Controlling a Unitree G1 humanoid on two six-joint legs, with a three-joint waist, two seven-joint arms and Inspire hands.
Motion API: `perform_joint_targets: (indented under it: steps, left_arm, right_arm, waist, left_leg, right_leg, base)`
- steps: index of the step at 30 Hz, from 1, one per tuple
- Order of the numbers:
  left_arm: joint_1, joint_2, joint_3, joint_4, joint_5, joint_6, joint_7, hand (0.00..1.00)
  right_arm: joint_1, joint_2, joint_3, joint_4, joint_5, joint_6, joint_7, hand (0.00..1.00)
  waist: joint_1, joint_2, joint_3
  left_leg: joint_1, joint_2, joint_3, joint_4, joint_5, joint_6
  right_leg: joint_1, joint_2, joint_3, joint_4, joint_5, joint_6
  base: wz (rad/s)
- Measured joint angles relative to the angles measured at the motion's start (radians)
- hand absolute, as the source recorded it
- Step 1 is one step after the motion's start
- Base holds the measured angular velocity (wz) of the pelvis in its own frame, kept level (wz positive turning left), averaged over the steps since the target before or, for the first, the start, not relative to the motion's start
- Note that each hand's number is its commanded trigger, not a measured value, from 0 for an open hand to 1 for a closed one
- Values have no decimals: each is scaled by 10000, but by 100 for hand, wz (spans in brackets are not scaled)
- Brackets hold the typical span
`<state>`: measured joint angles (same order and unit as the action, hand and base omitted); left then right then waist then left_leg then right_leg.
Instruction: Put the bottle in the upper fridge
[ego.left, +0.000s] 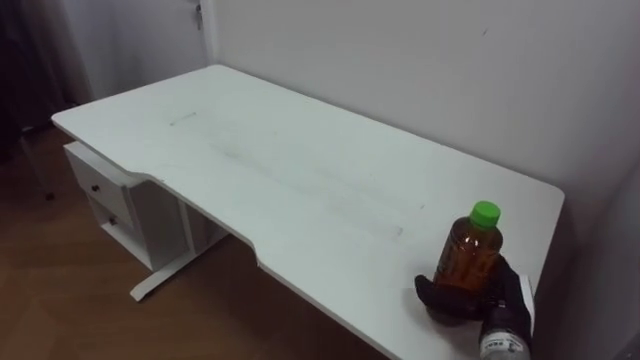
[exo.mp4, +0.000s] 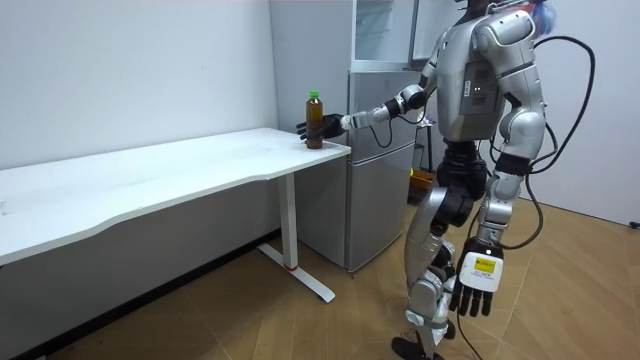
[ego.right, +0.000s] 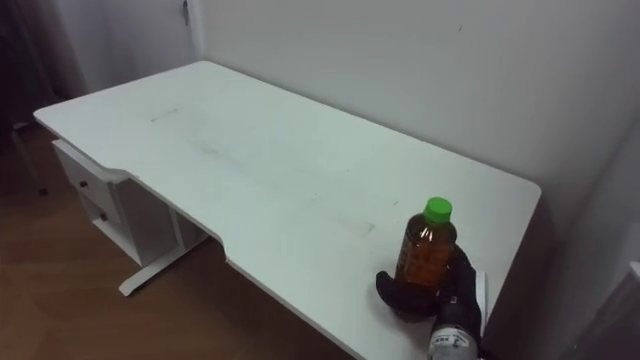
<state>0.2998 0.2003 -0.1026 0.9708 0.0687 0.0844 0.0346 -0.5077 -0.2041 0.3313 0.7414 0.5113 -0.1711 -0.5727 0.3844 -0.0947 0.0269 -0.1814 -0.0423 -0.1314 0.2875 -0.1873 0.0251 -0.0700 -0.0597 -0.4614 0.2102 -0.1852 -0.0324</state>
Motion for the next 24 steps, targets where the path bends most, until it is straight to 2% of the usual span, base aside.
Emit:
perform_joint_targets:
  steps: [5,7,13,17,20,21,23,24]
  left_arm:
    - [-2,15,149,10,-2,17,57,0]
    - [5,18,218,-10,-4,5,96,0]
    - [29,18,259,-221,1,-20,223,0]
    - [21,14,270,-275,-175,-58,278,0]
    - [105,5,428,-281,-168,-58,324,0]
    - [142,-7,604,-281,-171,-58,317,0]
    - [166,-38,997,-250,-161,-98,276,0]
    - [168,-47,1250,-156,-161,-235,276,0]
  right_arm:
    - [-8,-191,54,-21,220,-25,27,100]
    - [-21,-309,193,-30,471,-24,151,100]
    - [-20,-323,379,-175,733,102,534,100]
    - [-17,-321,396,-489,747,483,738,100]
    - [88,-353,388,-1079,740,750,975,100]
    - [101,-355,384,-1400,742,772,1127,100]
    - [116,-443,377,-1968,747,778,1424,100]
    - [147,-590,377,-2478,740,782,1620,100]
  waist:
    - [207,-72,-16]
    - [307,-66,11]
    - [300,-98,7]
    - [182,-116,-5]
    - [-89,-117,-7]
    - [-281,-116,-6]
    - [-395,-107,-8]
    - [-447,-102,-7]
  left_leg:
    - [47,12,38,-41,6,8]
    - [214,12,38,-199,18,14]
    - [344,18,-21,-283,18,14]
    - [379,12,0,-286,19,19]
    - [524,12,8,-288,21,23]
    - [586,21,70,-294,21,23]
    - [759,61,252,-342,20,24]
    - [887,98,404,-409,18,25]
  right_leg:
    - [15,5,42,-39,14,9]
    - [126,1,40,-58,12,13]
    - [213,-1,61,-64,6,21]
    - [238,-2,115,-69,10,27]
    - [363,-2,123,-75,10,31]
    - [434,-2,110,-82,10,32]
    - [541,8,237,-85,10,32]
    - [605,20,336,-75,10,32]
  base:
    - [-2]
    - [0]
    - [0]
    - [0]
    - [0]
    - [-6]
    - [-17]
    - [-31]
